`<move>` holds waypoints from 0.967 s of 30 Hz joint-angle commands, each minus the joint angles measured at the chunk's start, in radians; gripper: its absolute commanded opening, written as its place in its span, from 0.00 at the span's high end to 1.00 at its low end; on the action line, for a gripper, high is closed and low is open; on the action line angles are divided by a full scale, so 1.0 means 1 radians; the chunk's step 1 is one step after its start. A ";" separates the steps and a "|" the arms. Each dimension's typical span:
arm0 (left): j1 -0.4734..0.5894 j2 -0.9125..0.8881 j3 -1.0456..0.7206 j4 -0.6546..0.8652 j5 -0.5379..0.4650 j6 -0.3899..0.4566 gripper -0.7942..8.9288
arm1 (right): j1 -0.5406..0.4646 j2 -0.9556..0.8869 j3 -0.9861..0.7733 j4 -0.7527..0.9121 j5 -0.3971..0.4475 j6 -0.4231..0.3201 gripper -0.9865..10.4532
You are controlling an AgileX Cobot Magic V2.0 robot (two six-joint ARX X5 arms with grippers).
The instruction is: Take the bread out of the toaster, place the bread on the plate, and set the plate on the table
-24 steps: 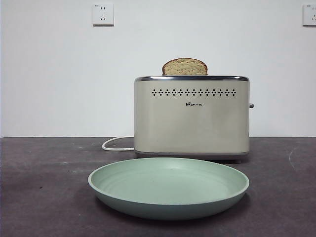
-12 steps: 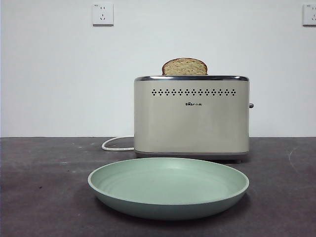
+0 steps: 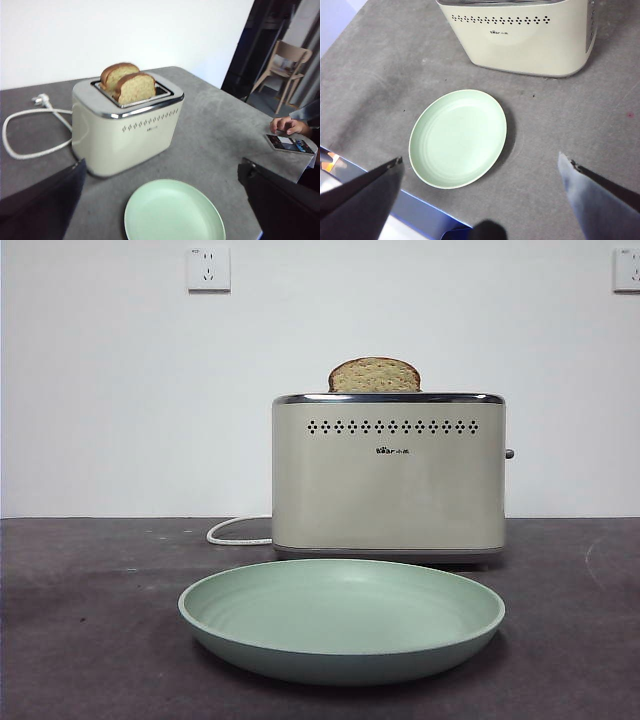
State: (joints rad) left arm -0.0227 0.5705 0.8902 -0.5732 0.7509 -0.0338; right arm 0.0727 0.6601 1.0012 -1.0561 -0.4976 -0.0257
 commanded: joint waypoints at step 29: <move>-0.368 1.036 0.426 0.679 -0.228 0.151 0.34 | 0.002 0.086 0.003 0.002 -0.001 -0.018 0.39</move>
State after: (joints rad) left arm -0.3847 1.5883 1.3128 0.0948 0.5251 0.0841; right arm 0.0727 0.7475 1.0012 -1.0561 -0.4976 -0.0353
